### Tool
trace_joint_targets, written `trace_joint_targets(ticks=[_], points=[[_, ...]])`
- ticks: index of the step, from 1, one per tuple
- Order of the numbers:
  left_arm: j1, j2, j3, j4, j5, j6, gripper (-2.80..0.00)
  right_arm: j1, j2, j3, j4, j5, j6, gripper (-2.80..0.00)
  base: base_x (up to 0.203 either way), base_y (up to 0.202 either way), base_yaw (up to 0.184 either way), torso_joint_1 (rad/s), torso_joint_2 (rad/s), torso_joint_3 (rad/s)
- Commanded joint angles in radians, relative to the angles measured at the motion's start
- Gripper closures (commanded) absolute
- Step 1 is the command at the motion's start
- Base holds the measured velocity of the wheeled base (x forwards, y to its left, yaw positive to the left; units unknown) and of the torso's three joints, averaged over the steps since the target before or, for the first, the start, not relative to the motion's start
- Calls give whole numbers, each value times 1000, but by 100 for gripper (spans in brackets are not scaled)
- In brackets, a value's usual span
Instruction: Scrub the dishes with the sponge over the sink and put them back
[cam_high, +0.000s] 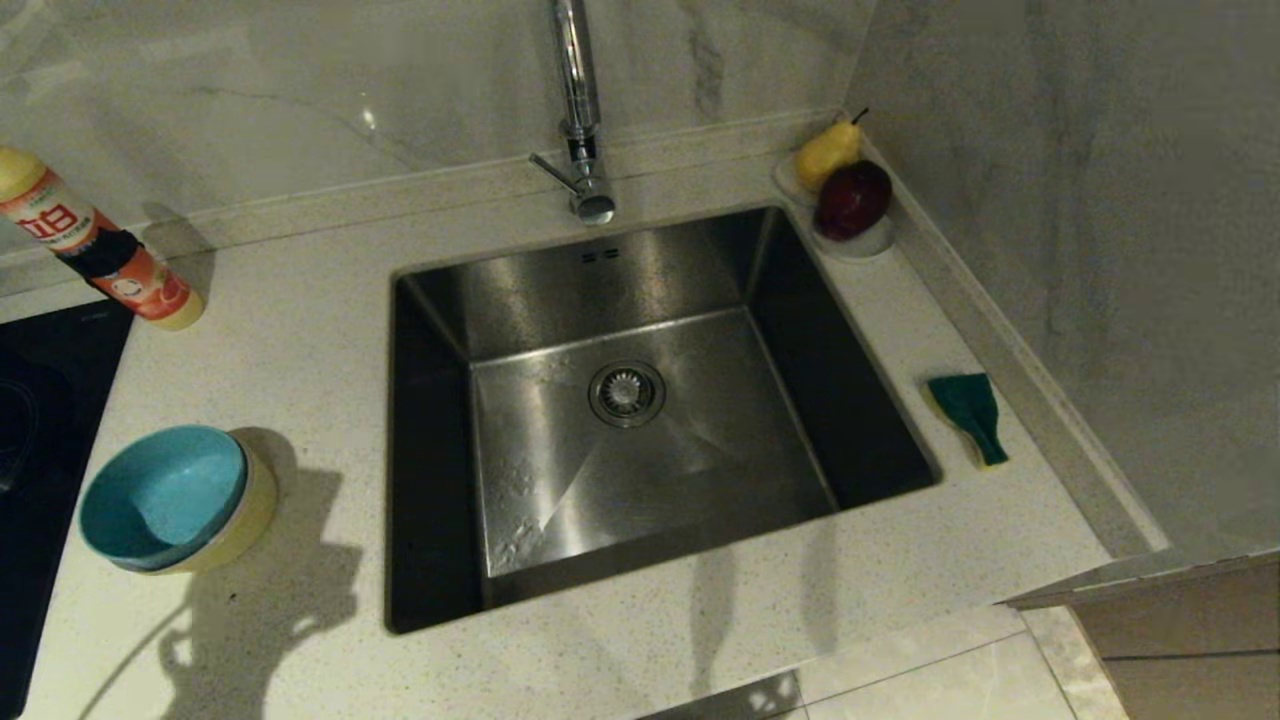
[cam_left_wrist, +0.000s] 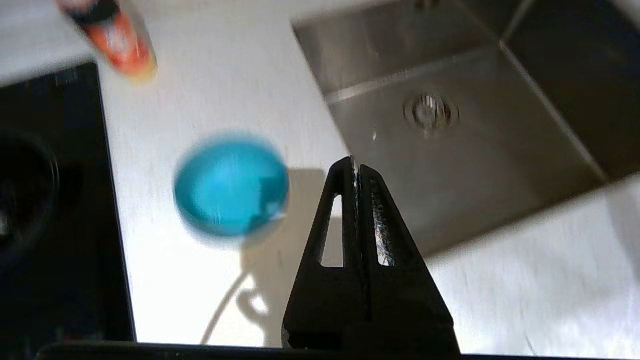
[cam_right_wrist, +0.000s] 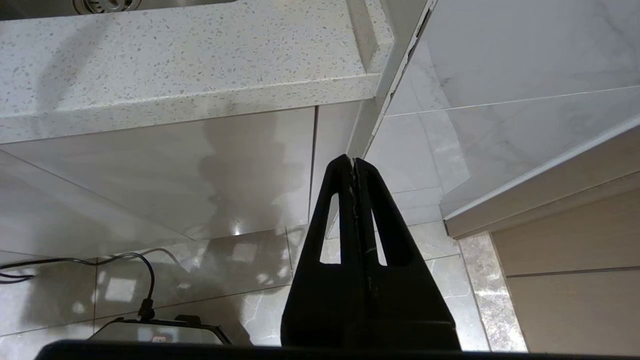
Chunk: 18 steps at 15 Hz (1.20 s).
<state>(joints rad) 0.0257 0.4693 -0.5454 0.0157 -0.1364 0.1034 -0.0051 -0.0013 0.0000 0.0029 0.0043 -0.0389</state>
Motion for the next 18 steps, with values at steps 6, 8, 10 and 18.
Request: trace_joint_targets(ticks=[6, 8, 10, 18], points=[[-3, -461, 406, 119, 12, 2, 0, 1, 1, 0, 0, 0, -1, 0, 0, 0, 0, 0, 0, 0], [-4, -467, 480, 113, 48, 11, 0, 1, 1, 0, 0, 0, -1, 0, 0, 0, 0, 0, 0, 0], [-4, -468, 523, 61, 95, 3, 0, -1, 1, 0, 0, 0, -1, 0, 0, 0, 0, 0, 0, 0], [-6, -468, 538, 18, 103, -22, 0, 1, 1, 0, 0, 0, -1, 0, 0, 0, 0, 0, 0, 0]])
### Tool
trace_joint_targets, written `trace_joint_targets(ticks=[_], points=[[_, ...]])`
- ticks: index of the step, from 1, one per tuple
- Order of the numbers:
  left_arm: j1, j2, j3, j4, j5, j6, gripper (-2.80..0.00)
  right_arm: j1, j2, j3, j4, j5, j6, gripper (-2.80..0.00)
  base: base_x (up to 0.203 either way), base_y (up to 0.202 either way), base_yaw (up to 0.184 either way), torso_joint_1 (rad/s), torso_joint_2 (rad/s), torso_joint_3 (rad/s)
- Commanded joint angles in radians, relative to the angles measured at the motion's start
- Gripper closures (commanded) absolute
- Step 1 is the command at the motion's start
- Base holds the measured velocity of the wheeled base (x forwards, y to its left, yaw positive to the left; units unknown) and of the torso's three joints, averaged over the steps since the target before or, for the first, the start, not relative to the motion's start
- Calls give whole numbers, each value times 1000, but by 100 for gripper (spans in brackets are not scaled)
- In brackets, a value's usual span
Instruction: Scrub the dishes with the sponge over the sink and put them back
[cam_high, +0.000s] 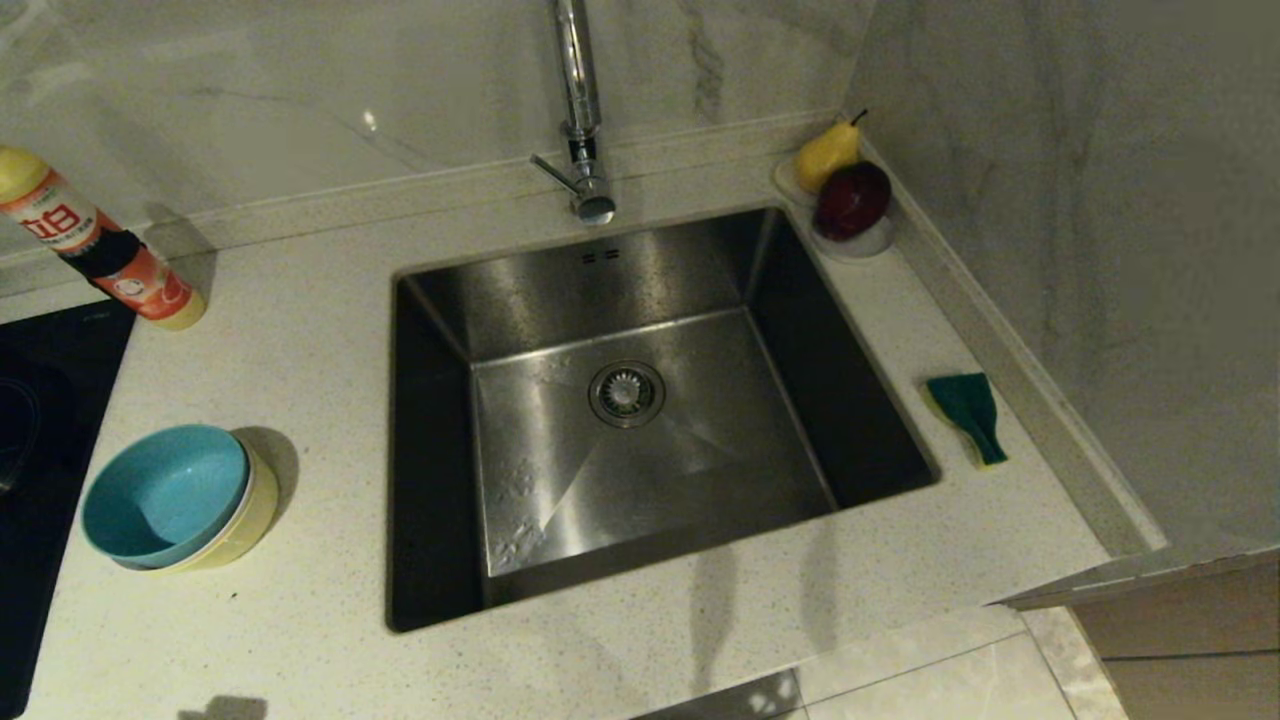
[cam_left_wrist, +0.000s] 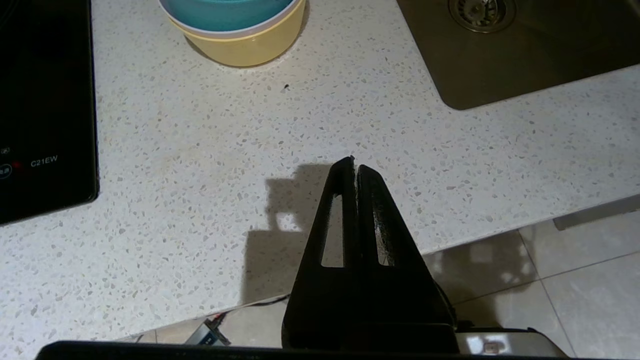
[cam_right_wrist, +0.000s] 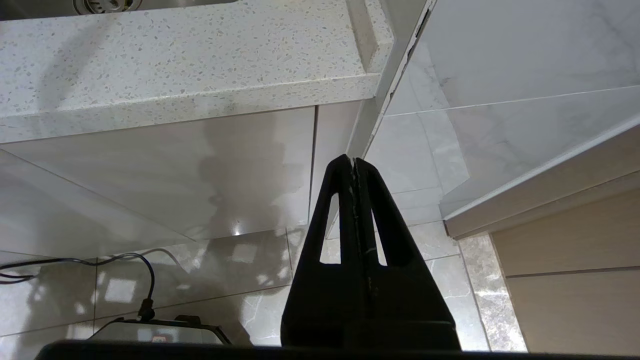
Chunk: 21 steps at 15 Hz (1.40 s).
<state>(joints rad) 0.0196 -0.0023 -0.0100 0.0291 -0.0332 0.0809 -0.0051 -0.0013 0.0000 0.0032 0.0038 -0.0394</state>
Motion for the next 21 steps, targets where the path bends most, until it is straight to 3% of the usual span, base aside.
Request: trace_joint_targets(ticks=[1, 21], points=[[0, 4, 2, 5, -1, -1, 0, 1, 1, 0, 0, 1, -1, 0, 0, 0, 0, 0, 0, 0], [0, 4, 1, 5, -1, -1, 0, -1, 1, 1, 3, 3, -24, 0, 0, 0, 0, 0, 0, 0]])
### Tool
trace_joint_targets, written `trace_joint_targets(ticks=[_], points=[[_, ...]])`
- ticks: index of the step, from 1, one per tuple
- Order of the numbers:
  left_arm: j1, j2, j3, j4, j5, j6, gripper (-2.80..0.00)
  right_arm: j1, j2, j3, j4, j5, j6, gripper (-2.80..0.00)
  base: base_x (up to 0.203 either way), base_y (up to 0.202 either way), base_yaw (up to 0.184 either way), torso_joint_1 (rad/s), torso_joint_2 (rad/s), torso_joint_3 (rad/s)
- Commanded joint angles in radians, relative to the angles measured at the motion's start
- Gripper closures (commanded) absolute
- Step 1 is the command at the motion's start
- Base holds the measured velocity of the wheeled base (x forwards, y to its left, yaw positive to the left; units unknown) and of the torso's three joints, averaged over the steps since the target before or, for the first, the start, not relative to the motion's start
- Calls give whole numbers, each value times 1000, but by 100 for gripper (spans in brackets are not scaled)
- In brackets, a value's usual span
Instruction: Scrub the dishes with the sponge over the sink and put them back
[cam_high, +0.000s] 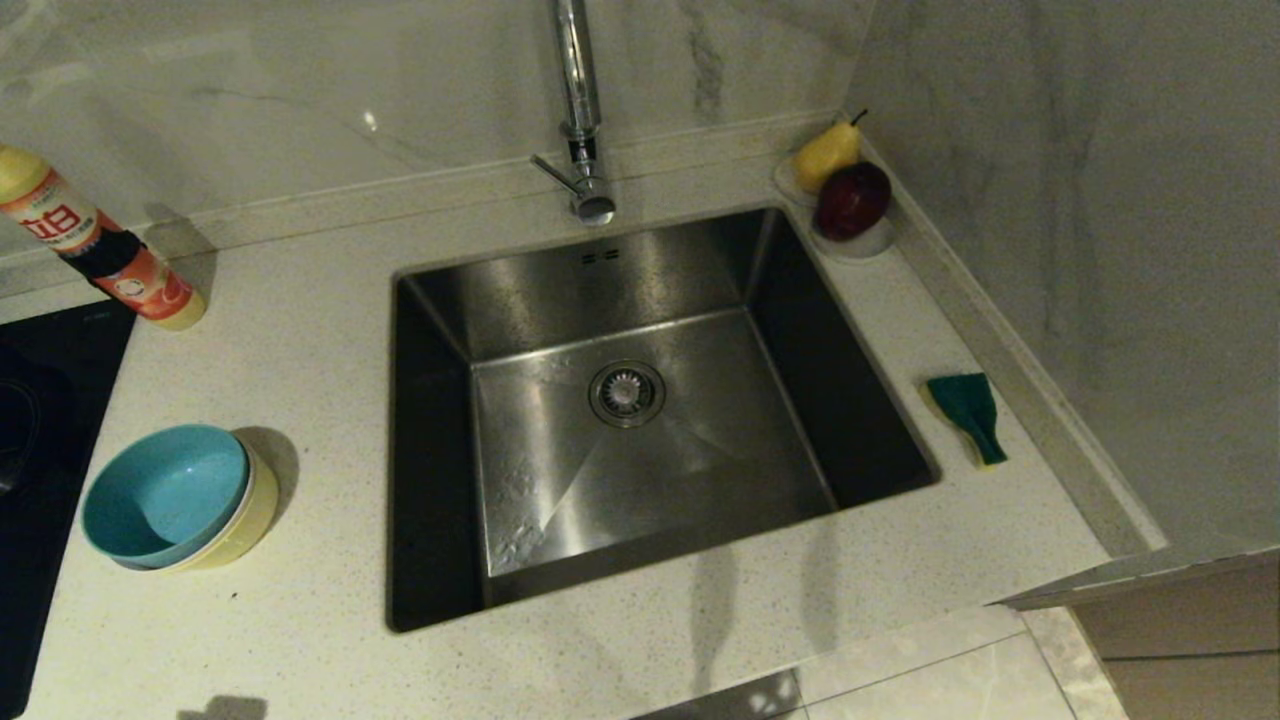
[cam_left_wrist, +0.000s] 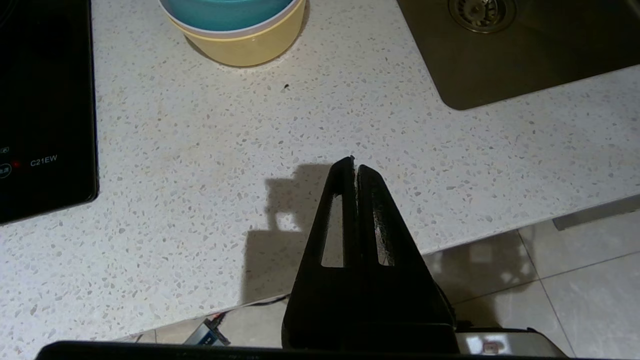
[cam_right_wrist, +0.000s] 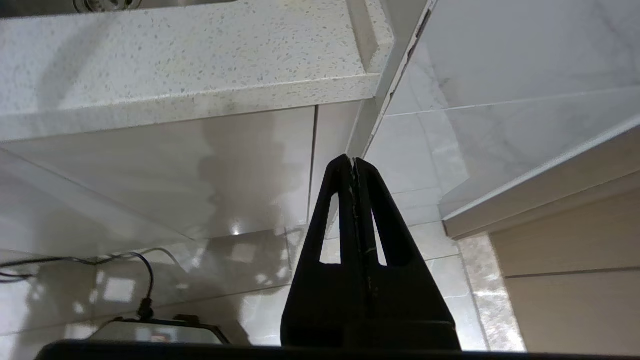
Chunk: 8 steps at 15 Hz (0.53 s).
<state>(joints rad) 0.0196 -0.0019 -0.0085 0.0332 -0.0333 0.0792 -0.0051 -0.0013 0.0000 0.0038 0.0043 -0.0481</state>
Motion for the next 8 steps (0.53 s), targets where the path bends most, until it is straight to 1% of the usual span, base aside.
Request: trace_joint_targets(ticks=[1, 6, 8], points=[[0, 3, -1, 1, 0, 1, 0, 1, 1, 0, 4, 3, -21, 0, 0, 0, 0, 0, 0, 0], [0, 3, 1, 1, 0, 1, 0, -1, 1, 0, 4, 6, -29, 0, 0, 0, 0, 0, 0, 0], [0, 3, 1, 1, 0, 1, 0, 1, 3, 0, 1, 5, -16, 0, 0, 0, 0, 0, 0, 0]])
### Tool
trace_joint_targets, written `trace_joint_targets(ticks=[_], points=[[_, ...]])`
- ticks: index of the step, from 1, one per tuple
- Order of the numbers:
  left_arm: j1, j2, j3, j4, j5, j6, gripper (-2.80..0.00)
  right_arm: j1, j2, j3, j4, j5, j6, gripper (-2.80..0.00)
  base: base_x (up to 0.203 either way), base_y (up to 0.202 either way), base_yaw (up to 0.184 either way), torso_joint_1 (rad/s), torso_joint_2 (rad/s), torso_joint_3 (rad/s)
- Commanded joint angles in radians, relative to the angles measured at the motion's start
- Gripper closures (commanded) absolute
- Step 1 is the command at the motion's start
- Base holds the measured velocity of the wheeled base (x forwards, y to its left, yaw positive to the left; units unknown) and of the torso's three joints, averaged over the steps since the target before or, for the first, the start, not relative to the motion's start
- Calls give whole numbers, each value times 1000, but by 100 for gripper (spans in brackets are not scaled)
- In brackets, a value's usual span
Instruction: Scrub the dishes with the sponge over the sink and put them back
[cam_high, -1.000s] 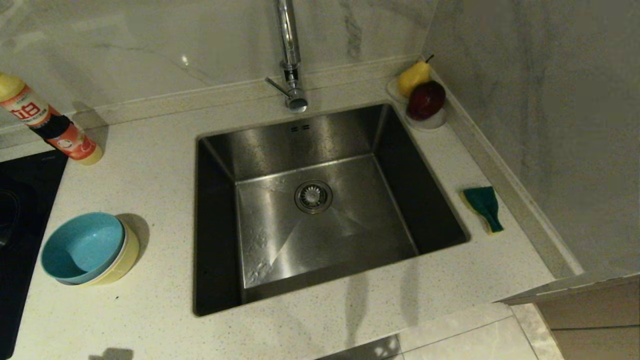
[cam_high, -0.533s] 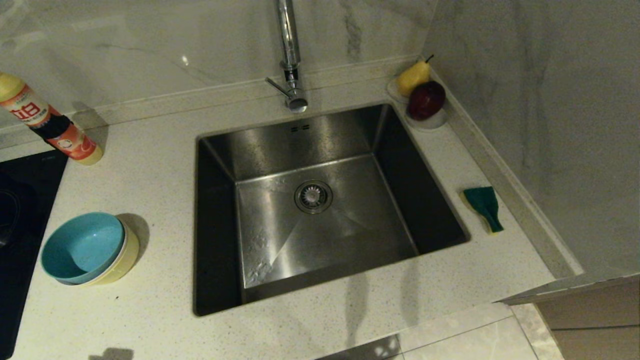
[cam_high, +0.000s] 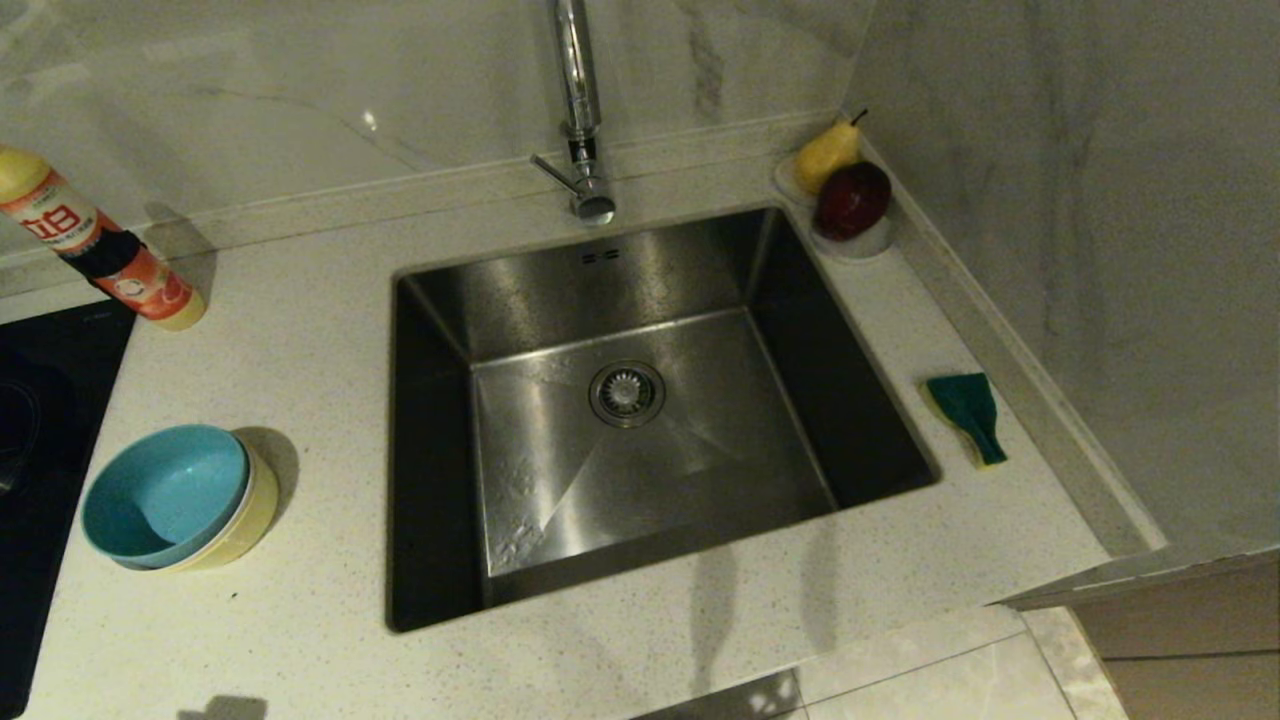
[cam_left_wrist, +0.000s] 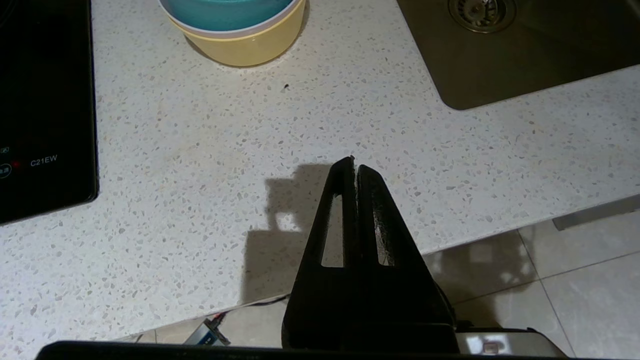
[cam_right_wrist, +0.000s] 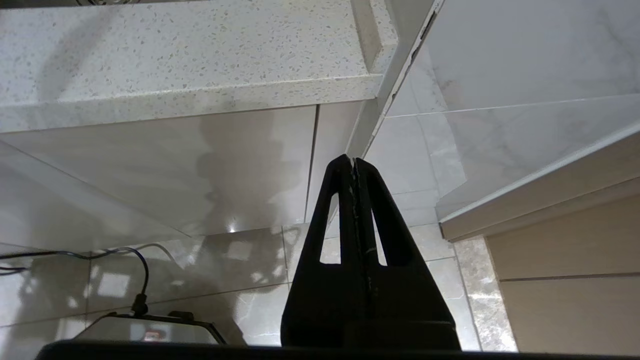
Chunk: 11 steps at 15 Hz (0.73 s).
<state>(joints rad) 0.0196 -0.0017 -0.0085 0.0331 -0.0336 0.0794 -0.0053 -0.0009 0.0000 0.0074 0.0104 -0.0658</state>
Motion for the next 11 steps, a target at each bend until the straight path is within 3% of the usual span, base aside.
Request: trace_joint_targets(ticks=[1, 11], points=[[0, 3, 0, 0, 0, 0, 0, 1, 2, 0, -4, -3, 12, 0, 0, 0, 0, 0, 0, 0], [0, 3, 1, 1, 0, 0, 0, 1, 2, 0, -5, -6, 43, 0, 0, 0, 0, 0, 0, 0]])
